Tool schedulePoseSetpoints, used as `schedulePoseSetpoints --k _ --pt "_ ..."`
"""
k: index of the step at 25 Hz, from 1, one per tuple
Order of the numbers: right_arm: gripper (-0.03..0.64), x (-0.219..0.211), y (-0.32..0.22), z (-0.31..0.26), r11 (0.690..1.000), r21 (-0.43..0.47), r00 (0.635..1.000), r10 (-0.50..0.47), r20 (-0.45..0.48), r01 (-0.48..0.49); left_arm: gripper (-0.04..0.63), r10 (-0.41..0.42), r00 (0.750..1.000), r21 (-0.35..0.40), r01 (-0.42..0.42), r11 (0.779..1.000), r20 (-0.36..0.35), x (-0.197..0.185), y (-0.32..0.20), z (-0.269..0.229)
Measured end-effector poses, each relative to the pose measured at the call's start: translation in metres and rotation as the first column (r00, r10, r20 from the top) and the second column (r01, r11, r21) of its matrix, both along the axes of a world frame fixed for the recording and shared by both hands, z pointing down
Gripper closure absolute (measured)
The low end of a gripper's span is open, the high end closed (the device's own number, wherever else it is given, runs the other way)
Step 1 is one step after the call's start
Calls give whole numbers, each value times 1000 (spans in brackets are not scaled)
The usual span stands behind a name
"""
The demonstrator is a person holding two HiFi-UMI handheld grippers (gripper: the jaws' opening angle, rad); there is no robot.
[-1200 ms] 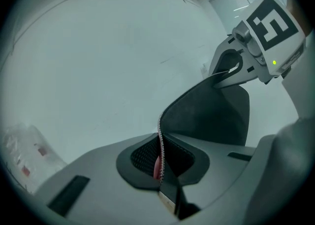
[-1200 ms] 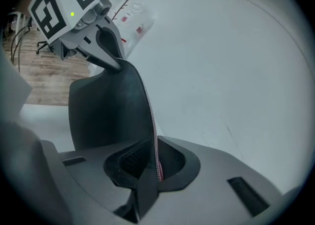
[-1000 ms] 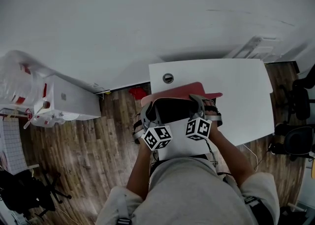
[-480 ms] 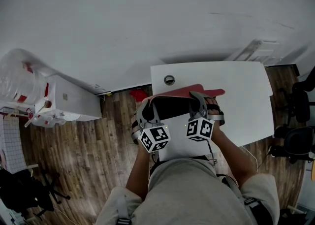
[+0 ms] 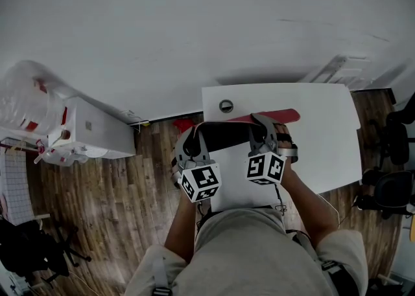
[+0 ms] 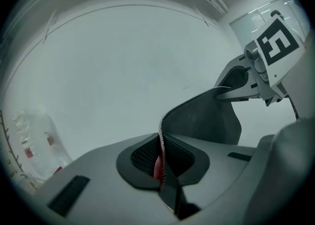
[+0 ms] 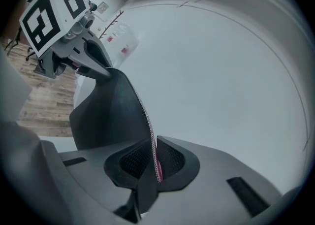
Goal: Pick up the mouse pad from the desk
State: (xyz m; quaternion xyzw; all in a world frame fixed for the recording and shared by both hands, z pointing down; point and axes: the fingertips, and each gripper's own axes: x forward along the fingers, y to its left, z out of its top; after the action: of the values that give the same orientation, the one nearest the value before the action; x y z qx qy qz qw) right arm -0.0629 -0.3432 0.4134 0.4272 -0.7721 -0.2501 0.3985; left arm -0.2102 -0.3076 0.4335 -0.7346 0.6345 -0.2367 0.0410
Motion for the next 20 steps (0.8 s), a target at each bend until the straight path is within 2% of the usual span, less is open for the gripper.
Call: schedulePoseSetpoints --k 10,17,20 --pt "555 -5 -1 -32 1000 26 998 15 59 -17 565 -2 999 66 4 998 -39 -4 -1 -32" --pt "557 -18 7 -62 999 39 988 -14 151 8 565 13 995 111 -2 994 -104 -7 1 -63" --pt "558 -23 8 -78 999 49 981 -16 192 7 565 35 993 158 -17 987 -114 -10 3 -91"
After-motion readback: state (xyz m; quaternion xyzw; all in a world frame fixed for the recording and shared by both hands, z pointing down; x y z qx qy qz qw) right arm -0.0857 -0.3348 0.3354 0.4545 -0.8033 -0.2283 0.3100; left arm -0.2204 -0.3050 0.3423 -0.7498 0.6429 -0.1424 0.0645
